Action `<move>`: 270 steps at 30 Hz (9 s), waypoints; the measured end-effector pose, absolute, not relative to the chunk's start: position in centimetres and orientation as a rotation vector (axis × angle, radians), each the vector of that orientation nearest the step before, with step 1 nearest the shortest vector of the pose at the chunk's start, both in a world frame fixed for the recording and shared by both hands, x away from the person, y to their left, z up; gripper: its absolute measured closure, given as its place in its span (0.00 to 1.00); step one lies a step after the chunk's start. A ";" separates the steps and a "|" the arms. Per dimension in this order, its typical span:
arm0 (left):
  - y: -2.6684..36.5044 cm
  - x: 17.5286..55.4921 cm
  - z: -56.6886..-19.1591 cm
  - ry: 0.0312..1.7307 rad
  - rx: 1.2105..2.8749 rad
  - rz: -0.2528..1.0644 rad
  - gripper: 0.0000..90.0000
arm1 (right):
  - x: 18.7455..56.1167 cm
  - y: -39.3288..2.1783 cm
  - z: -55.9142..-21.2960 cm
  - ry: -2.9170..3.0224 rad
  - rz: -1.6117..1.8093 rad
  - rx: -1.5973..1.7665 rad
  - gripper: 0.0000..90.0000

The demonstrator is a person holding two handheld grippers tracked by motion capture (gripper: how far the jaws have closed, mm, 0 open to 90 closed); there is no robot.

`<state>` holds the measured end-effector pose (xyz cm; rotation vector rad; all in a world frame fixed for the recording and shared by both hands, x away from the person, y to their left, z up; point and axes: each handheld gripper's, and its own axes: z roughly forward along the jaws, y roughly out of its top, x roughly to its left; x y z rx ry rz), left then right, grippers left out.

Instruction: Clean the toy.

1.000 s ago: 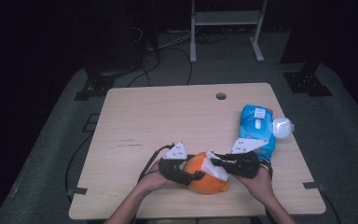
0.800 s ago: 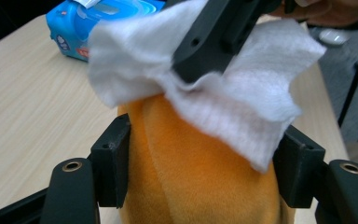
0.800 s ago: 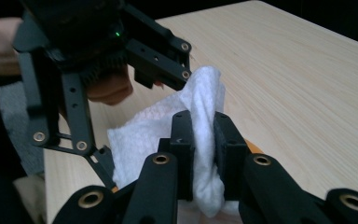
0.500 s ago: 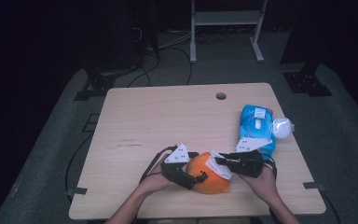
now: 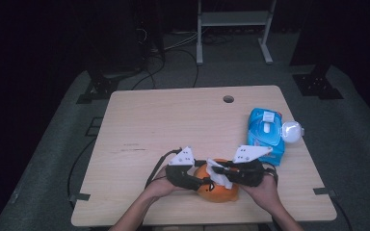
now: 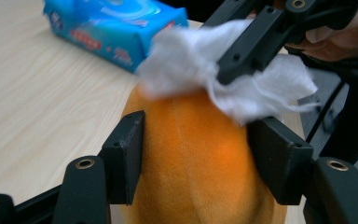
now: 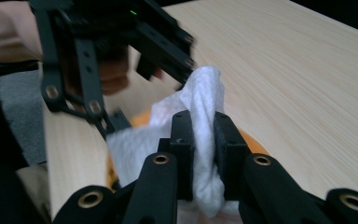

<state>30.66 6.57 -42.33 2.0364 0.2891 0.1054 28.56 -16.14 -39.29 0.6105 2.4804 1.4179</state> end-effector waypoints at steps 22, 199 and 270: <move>6.4 30.3 -42.7 0.258 2.075 0.147 0.39 | 29.3 -16.2 -39.6 2.499 1.441 0.644 0.88; 7.5 32.1 -43.1 0.304 2.039 0.199 0.17 | 30.1 -19.0 -39.3 2.422 1.429 0.748 0.88; 5.0 29.9 -42.8 0.201 2.085 0.227 0.32 | 27.8 -15.6 -38.7 2.442 1.345 0.479 0.88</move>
